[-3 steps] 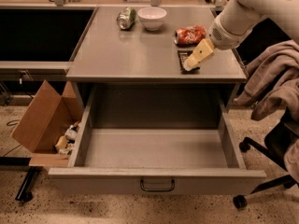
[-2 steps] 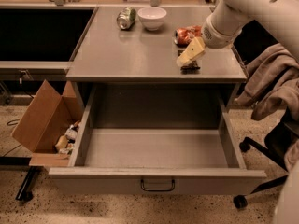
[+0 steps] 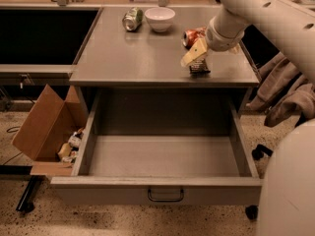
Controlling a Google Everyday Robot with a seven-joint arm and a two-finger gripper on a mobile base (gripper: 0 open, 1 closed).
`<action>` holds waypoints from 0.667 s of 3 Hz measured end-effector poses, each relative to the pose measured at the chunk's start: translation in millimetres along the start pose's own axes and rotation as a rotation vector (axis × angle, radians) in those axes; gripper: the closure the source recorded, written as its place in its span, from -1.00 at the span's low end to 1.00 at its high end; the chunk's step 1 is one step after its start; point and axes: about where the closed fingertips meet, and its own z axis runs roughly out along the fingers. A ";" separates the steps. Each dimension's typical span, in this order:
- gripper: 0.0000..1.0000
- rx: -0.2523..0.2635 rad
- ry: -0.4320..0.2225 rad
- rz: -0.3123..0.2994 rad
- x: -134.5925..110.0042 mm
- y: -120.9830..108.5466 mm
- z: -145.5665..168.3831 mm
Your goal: Place rxbar chocolate into top drawer
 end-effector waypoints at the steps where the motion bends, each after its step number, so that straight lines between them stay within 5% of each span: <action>1: -1.00 0.015 0.015 0.024 -5.1 -0.1 11.0; 2: -1.00 -0.009 0.015 0.067 -6.0 -3.4 23.5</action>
Offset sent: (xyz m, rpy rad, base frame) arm 0.0254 -0.0045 -0.0247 0.0893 0.0273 -0.0939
